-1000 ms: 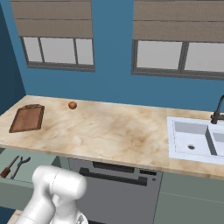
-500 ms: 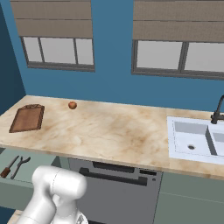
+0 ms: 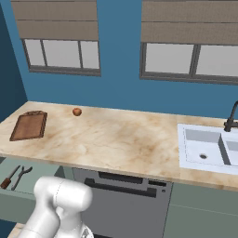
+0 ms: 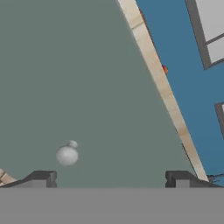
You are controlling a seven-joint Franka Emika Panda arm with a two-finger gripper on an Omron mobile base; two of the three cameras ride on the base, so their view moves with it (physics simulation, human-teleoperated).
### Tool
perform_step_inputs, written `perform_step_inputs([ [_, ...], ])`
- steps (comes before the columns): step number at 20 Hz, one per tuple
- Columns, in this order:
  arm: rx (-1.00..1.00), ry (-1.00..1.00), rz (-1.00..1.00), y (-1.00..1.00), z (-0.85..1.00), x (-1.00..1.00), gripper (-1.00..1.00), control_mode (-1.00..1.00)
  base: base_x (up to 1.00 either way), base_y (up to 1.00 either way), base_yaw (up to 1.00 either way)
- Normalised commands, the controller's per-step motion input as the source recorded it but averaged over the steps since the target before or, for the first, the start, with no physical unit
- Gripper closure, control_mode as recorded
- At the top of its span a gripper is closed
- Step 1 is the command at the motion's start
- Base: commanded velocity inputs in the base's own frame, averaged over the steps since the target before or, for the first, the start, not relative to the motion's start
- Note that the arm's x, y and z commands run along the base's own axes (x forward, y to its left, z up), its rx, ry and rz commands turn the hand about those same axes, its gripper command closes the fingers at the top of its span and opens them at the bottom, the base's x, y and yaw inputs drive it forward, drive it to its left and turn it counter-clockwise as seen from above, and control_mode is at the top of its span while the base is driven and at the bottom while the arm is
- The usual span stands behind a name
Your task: Open the drawer on the left and place the cutting tools on the cutting board.
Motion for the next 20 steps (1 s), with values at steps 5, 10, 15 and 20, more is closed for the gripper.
perform_step_inputs([
  [5, 0.0, 0.05, 0.0, 0.0, 0.21, 0.03, -1.0, -1.0, 0.0, 0.0, 0.0],
  [10, 0.0, 0.11, 0.02, 0.0, 0.18, 0.07, -1.0, -1.0, 0.0, 0.0, 0.0],
  [15, 0.02, 0.16, 0.06, -0.18, 0.12, 0.06, -1.0, -1.0, 0.0, 0.0, 0.0],
  [20, 0.08, 0.16, 0.06, -0.05, 0.0, 0.1, -1.0, -1.0, 0.0, 0.0, 0.0],
])
